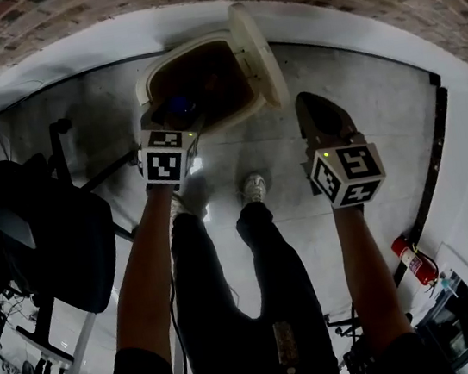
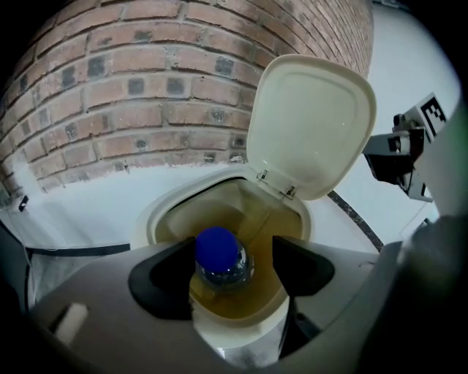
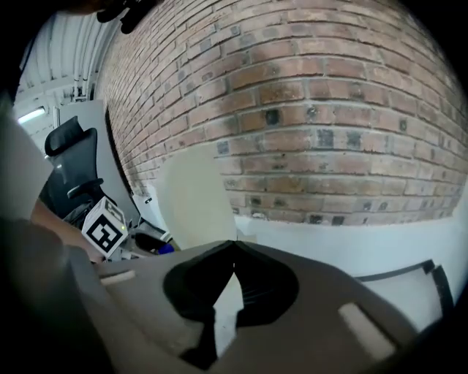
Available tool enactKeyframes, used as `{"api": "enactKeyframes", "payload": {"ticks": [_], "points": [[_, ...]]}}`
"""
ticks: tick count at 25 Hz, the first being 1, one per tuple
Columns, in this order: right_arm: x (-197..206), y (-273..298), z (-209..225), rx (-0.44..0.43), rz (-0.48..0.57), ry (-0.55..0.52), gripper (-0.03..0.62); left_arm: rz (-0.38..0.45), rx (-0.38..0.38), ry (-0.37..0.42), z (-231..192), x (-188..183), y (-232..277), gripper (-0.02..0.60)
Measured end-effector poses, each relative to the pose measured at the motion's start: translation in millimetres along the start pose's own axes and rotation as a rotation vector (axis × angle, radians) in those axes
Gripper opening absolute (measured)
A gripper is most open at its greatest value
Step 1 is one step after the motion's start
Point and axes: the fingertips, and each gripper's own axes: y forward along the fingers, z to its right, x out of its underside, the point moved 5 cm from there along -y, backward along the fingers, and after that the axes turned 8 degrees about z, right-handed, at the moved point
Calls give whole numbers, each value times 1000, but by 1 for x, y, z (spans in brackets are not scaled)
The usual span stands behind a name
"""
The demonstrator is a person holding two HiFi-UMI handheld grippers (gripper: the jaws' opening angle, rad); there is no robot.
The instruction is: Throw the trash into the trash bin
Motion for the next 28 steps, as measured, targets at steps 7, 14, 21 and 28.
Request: {"api": "enactKeyframes", "payload": {"ticks": [7, 14, 21, 28], "points": [[-34, 16, -8, -2, 71, -24, 3, 20, -34, -6, -23, 2, -24, 364], [-35, 21, -20, -13, 63, -35, 3, 19, -3, -27, -26, 9, -32, 363], [-34, 28, -51, -111, 37, -58, 3, 61, 0, -46, -29, 6, -54, 311], [-11, 46, -97, -196, -25, -54, 3, 175, -91, -37, -57, -3, -90, 39]]}}
